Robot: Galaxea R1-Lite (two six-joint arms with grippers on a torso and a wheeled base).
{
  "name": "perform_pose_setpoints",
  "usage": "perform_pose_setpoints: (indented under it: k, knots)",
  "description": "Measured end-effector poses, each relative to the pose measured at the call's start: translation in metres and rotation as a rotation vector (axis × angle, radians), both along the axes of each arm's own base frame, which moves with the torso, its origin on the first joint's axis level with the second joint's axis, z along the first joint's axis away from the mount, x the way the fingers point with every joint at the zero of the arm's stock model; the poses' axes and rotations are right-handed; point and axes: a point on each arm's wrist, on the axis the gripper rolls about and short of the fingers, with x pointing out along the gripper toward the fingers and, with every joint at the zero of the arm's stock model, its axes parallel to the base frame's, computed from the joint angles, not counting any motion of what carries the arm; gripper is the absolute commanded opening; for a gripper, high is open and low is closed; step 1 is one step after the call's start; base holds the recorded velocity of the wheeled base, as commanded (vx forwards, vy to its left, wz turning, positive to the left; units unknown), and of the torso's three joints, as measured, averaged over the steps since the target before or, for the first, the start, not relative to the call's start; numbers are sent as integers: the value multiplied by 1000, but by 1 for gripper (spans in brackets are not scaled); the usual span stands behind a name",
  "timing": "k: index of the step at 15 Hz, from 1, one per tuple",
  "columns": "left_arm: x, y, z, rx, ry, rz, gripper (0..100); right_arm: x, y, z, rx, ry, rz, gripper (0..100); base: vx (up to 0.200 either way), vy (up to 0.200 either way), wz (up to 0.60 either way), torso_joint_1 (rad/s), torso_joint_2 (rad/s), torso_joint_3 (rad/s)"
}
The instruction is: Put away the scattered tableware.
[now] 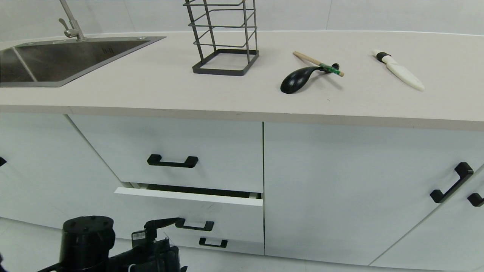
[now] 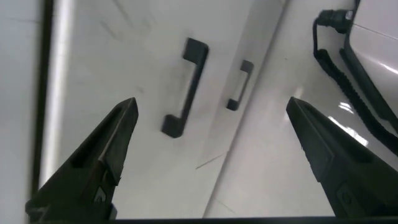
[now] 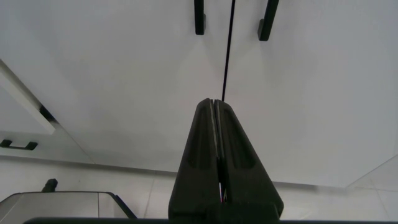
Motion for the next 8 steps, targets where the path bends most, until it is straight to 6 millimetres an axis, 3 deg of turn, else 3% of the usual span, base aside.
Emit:
perform_pose_setpoints:
  k: [3, 8]
  knots:
    - [-8, 2, 20, -67, -75, 20, 100, 0, 0, 0, 0, 0, 0, 0, 0, 0, 0, 0, 0, 0]
    - [13, -5, 34, -102, -130, 29, 100, 0, 0, 0, 0, 0, 0, 0, 0, 0, 0, 0, 0, 0]
